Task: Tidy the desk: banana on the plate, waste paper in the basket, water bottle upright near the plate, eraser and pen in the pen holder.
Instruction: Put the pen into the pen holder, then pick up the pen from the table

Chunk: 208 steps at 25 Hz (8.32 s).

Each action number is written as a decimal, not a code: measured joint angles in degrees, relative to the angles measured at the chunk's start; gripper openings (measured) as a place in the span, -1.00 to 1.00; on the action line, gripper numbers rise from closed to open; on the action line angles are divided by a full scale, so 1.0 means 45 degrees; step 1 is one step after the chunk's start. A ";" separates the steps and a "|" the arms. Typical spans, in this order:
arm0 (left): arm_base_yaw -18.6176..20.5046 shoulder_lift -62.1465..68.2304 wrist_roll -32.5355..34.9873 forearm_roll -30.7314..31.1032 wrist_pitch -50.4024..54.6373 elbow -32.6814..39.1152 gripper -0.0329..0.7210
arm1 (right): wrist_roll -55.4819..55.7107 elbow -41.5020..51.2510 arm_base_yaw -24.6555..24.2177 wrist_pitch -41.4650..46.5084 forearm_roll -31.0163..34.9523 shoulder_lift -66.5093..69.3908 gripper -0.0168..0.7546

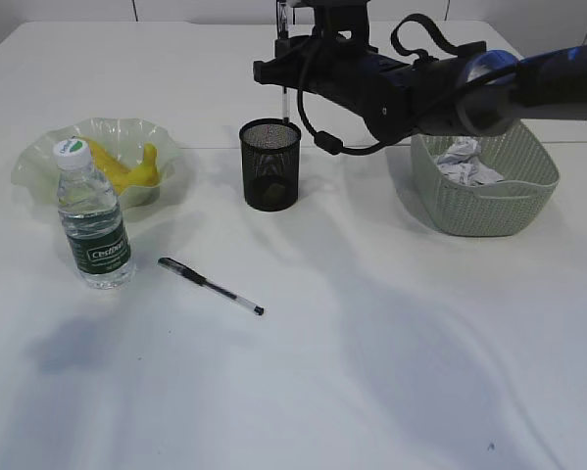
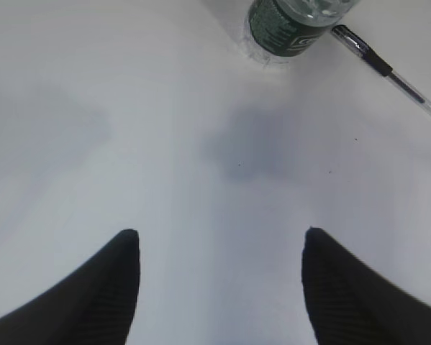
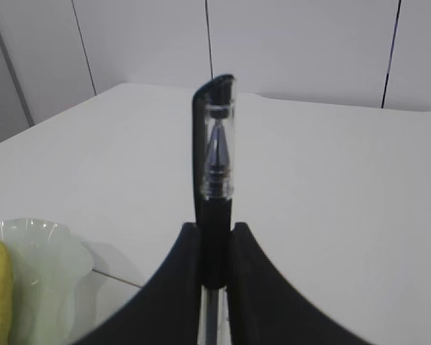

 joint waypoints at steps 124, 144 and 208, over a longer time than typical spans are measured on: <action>0.0000 0.0000 0.0000 0.0426 -0.0249 0.0000 0.40 | -0.2969 -0.8238 0.3355 1.9737 0.2148 0.3615 -0.30; 0.0000 0.0000 0.0000 0.0455 -0.0249 0.0000 0.40 | -0.3130 -0.8238 0.3629 1.9737 0.1317 0.4101 -0.02; 0.0000 0.0000 0.0000 0.0533 -0.0248 0.0000 0.40 | -0.2229 -0.8970 0.3635 1.9664 0.1301 0.4070 -0.85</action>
